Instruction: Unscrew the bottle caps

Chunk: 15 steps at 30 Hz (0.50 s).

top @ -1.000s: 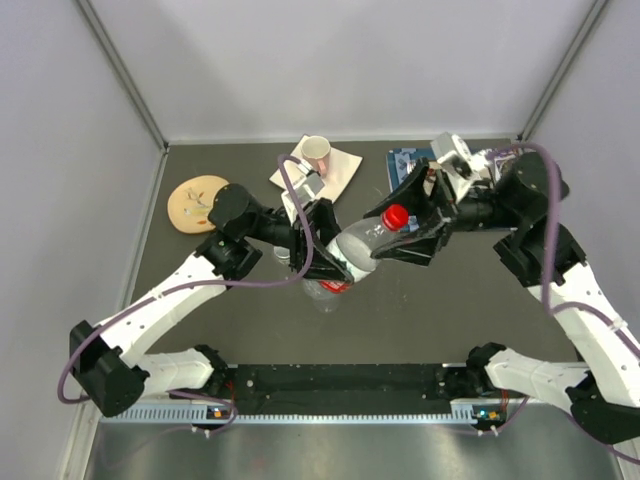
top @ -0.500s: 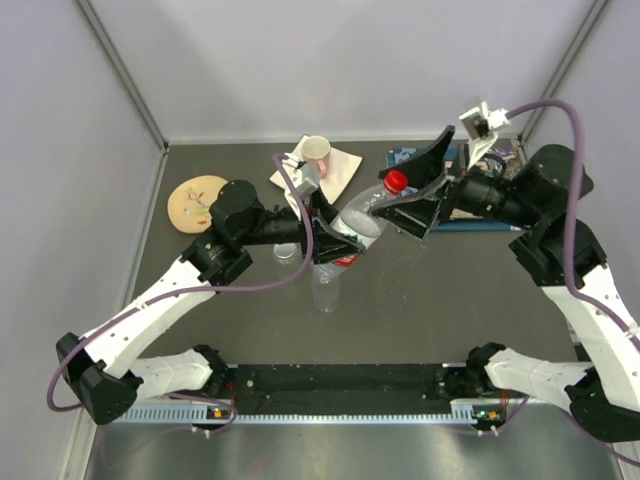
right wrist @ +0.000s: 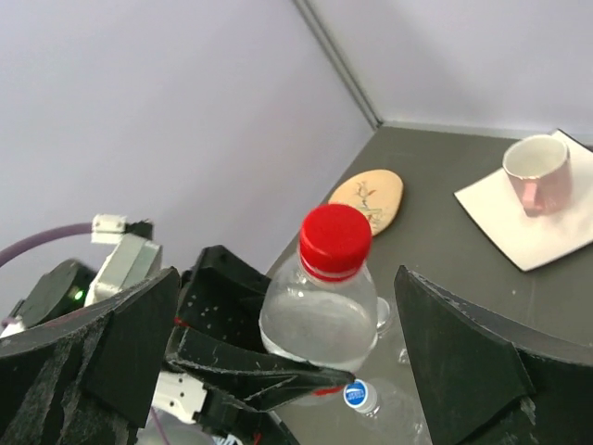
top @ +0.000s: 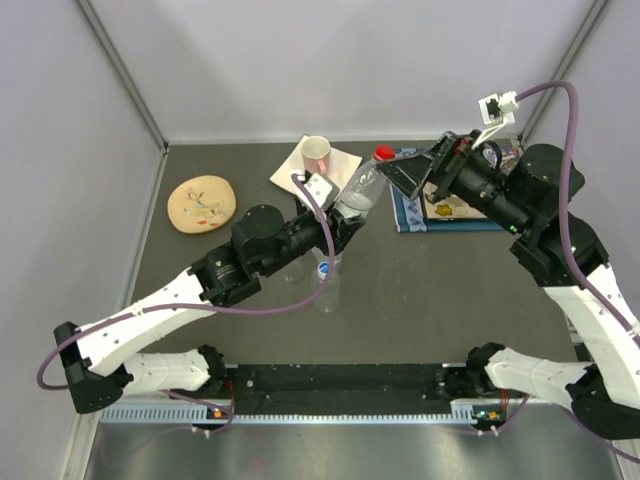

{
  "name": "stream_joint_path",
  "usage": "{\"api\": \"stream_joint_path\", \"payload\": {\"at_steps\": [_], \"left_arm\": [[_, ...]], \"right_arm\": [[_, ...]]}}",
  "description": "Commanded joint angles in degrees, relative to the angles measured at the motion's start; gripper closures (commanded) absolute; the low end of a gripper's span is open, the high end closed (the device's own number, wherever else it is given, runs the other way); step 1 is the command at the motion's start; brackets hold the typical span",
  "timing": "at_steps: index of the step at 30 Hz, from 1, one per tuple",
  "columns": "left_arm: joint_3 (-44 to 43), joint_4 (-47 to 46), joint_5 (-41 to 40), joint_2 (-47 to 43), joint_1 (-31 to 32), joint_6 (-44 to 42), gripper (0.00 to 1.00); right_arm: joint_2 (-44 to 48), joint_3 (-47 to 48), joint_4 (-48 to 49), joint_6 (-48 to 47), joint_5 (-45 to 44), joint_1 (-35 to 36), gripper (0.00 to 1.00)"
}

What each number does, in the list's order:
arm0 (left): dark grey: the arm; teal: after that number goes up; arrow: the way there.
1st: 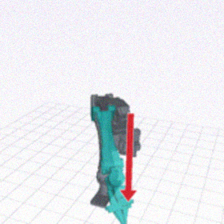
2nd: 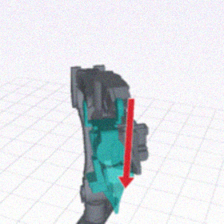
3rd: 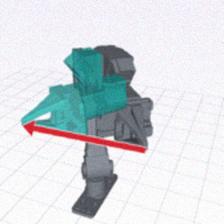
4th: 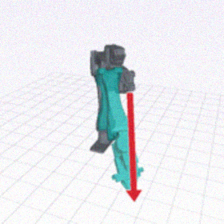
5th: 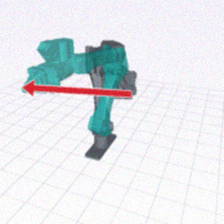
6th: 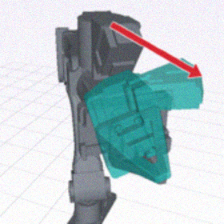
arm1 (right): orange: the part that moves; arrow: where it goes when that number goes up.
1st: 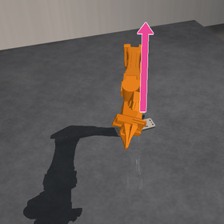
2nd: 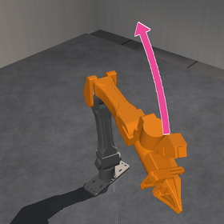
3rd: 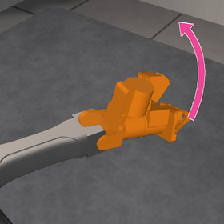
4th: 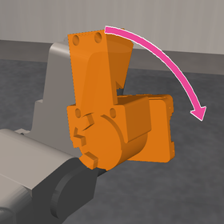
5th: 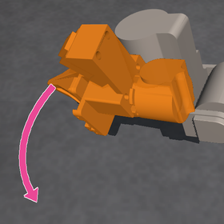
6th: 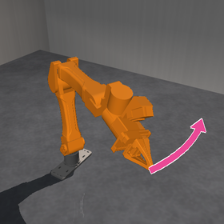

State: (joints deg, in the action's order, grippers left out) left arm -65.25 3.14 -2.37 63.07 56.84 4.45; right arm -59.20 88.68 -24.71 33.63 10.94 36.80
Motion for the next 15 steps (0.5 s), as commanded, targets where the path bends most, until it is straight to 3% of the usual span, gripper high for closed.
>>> {"api": "stream_joint_path", "payload": {"at_steps": [1,10,15], "left_arm": [[-0.9,-2.4,-15.4,0.2,3.0,-4.0,0.70],[-0.2,-2.7,-22.3,0.9,6.9,-8.0,0.71],[0.2,-2.7,-23.2,0.9,7.3,-8.6,0.71]], "right_arm": [[-0.7,2.5,-1.8,2.1,-7.4,0.8,0.01],[-4.6,4.1,-1.9,3.6,-9.0,0.8,0.08],[-6.4,5.1,-1.4,4.0,-9.2,0.7,0.19]]}}
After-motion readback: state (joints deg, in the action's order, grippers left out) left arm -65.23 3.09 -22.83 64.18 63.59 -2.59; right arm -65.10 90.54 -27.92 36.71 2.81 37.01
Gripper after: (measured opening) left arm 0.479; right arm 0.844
